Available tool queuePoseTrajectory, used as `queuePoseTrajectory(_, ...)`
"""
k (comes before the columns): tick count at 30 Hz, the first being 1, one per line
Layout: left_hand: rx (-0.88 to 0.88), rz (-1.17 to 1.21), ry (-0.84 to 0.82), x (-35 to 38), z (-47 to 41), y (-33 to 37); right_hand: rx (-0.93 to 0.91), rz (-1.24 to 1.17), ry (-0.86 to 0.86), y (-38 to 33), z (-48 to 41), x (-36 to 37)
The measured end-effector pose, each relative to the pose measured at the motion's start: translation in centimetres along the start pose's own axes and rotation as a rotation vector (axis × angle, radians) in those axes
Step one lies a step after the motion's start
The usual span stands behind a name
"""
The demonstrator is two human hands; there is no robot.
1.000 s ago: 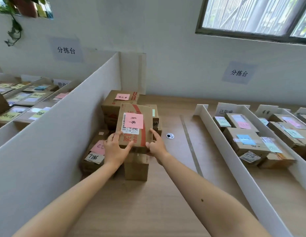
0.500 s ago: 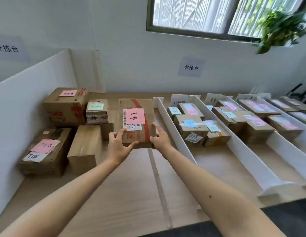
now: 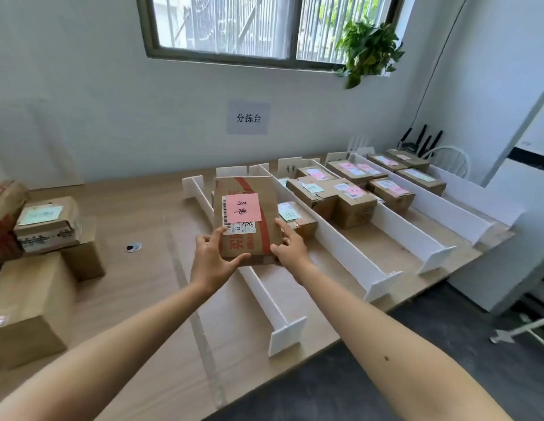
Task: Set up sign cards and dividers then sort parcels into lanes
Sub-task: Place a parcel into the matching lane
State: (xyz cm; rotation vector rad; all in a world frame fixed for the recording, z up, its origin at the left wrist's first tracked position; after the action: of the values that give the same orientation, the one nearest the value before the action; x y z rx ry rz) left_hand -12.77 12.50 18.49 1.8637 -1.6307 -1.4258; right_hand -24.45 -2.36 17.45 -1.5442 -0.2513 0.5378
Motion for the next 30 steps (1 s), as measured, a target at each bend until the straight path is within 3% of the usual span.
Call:
queuePoseTrajectory(13, 0.042, 0.132, -0.134, 13.2, -2.1, 6.9, 0.020, -0.006, 0.162, 1.5, -6.6, -12.4)
queuePoseTrajectory(30, 0.054, 0.190, -0.270, 27.8, -7.2, 11.1, 0.086, 0.075, 0.294, 4.1, -18.5, -20.3)
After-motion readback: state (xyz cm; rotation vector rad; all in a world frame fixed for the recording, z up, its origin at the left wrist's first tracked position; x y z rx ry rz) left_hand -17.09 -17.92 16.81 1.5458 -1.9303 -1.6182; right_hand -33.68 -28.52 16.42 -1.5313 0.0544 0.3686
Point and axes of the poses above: each hand's wrist, its own z-axis away from the middle knuckle, its own x-axis out of the palm, y = z × x, the point moved 7 cm from there along -z, towards the middle knuckle, and after that the axes turned 14 degrees about y, right-handed, at the moved point
